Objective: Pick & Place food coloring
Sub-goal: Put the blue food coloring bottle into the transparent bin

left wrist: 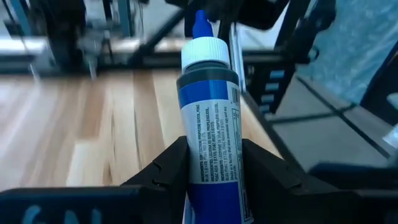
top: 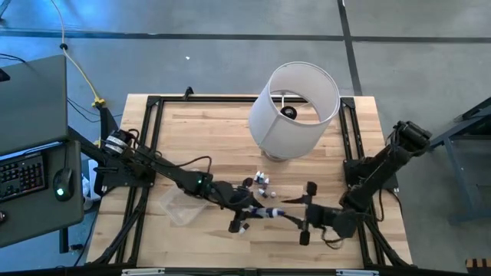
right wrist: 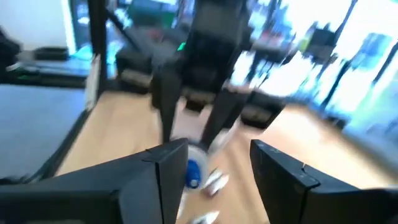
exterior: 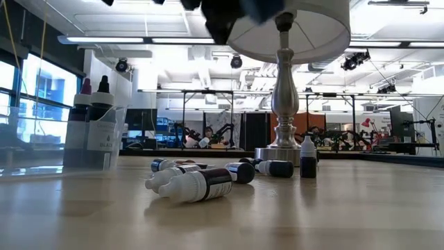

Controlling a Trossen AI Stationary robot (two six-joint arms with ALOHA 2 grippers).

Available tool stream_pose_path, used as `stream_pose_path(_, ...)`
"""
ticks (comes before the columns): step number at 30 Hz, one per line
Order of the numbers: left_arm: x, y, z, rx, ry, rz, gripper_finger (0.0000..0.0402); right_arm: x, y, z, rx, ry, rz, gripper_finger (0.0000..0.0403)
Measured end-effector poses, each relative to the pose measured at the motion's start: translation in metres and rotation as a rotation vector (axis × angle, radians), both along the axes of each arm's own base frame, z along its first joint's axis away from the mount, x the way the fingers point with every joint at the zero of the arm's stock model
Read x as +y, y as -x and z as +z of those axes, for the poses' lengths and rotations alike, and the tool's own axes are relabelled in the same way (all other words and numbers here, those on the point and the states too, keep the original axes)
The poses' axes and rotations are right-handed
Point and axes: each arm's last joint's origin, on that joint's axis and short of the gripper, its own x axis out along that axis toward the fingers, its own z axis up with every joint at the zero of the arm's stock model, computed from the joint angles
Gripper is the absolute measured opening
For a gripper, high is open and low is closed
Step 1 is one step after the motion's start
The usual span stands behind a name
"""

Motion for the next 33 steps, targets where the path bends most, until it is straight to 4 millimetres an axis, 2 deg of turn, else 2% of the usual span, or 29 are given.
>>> stream_pose_path(4, -0.006, 0.000, 0.012, -0.133, -0.012, -0.010, 0.0120, 0.008, 0.007, 0.018, -0.100, 0.072, -0.005, 0.0167)
stream_pose_path(7, -0.008, 0.000, 0.019, -0.218, -0.039, -0.022, 0.0120, 0.011, 0.010, 0.028, -0.165, 0.058, 0.050, 0.0167)
stream_pose_path(12, -0.008, 0.000, 0.029, -0.327, -0.031, -0.019, 0.0120, 0.004, 0.000, 0.031, -0.201, 0.044, 0.116, 0.0167)
stream_pose_path(18, -0.007, -0.001, 0.029, -0.328, -0.034, -0.010, 0.0120, -0.014, -0.021, 0.033, -0.237, 0.047, 0.203, 0.0167)
stream_pose_path(23, -0.006, -0.001, 0.028, -0.319, -0.042, 0.010, 0.0120, -0.023, -0.030, 0.035, -0.261, 0.046, 0.238, 0.0163)
stream_pose_path(30, -0.005, -0.001, 0.027, -0.318, -0.074, 0.054, 0.0120, -0.023, -0.031, 0.035, -0.266, 0.046, 0.260, 0.0099)
stream_pose_path(33, -0.005, -0.001, 0.027, -0.320, -0.074, 0.059, 0.0120, -0.023, -0.031, 0.036, -0.275, 0.048, 0.265, 0.0094)
